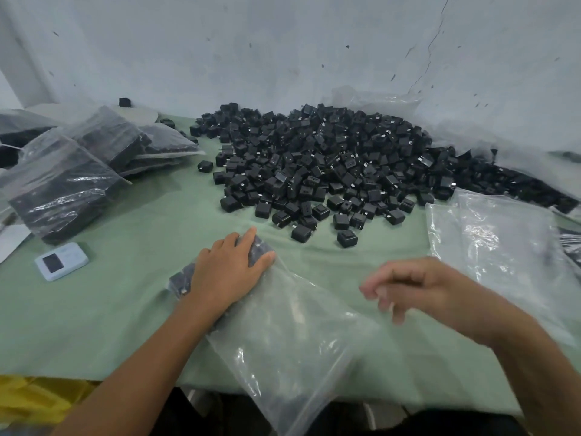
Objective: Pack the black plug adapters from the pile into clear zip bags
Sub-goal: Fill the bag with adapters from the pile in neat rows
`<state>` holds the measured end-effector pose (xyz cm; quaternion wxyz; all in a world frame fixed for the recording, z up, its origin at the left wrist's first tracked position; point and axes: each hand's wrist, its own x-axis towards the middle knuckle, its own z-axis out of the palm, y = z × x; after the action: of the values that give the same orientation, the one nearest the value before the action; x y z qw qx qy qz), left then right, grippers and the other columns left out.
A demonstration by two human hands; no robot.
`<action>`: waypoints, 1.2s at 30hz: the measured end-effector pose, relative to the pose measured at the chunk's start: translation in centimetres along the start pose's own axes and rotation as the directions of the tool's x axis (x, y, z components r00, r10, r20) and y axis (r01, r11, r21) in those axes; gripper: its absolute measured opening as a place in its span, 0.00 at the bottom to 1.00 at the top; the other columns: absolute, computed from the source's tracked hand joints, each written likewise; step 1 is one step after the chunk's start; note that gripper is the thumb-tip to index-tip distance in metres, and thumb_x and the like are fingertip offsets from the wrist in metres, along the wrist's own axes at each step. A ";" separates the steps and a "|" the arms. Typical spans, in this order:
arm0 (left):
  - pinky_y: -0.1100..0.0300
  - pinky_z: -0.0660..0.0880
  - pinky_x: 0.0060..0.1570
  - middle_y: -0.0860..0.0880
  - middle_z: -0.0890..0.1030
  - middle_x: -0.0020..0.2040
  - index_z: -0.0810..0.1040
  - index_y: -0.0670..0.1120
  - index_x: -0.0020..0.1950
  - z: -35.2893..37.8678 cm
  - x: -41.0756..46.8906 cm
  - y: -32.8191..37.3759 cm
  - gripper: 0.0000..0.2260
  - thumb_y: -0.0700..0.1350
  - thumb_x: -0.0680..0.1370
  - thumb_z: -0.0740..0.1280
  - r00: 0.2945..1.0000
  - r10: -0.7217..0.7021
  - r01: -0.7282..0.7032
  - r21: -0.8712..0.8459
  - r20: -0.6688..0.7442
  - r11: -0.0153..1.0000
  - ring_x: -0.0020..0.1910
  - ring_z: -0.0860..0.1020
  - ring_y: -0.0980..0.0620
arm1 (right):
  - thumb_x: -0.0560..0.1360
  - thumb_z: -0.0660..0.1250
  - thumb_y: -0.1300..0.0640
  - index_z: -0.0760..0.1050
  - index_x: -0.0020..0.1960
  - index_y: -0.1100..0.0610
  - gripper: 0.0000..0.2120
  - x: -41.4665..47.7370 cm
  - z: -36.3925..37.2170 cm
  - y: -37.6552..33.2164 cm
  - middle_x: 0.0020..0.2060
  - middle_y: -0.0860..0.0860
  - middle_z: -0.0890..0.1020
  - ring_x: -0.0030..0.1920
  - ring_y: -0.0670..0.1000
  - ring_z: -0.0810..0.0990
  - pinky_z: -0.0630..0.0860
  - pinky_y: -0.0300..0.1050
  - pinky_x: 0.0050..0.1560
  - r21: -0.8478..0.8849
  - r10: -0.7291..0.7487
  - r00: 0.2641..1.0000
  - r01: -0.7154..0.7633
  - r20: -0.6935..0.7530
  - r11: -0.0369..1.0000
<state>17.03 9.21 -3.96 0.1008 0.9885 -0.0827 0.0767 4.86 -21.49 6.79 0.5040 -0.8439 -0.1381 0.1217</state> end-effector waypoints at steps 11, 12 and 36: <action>0.47 0.70 0.61 0.50 0.75 0.67 0.63 0.55 0.76 -0.5 -0.3 0.2 0.29 0.69 0.81 0.44 0.998 0.002 -0.005 -0.054 -0.056 0.999 0.64 0.74 0.47 | 0.76 0.72 0.50 0.77 0.58 0.51 0.13 14.6 -1.8 9.2 0.58 0.54 0.72 0.58 0.55 0.74 0.68 0.43 0.54 -0.636 0.114 0.945 -0.293 -0.307 0.714; 0.47 0.71 0.61 0.50 0.75 0.67 0.64 0.55 0.75 -0.6 -0.4 0.3 0.28 0.68 0.81 0.45 0.998 0.003 -0.007 -0.064 -0.057 0.998 0.63 0.74 0.47 | 0.76 0.72 0.50 0.77 0.57 0.52 0.12 13.9 -2.1 9.1 0.56 0.54 0.73 0.57 0.55 0.74 0.69 0.44 0.55 -0.602 0.138 0.935 -0.318 -0.327 0.732; 0.50 0.72 0.46 0.49 0.79 0.48 0.72 0.53 0.58 -1.5 -0.5 0.3 0.22 0.63 0.83 0.45 0.999 -0.012 0.006 -0.164 -0.036 0.986 0.46 0.76 0.47 | 0.72 0.68 0.67 0.76 0.61 0.71 0.17 -0.7 17.6 -0.4 0.57 0.66 0.82 0.57 0.62 0.83 0.83 0.52 0.52 0.995 0.452 0.890 -0.085 0.056 0.044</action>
<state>16.25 9.36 -2.53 0.1836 0.9756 -0.0826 0.0871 -1.89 -7.13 -0.96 0.9146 -0.3063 0.2122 0.1573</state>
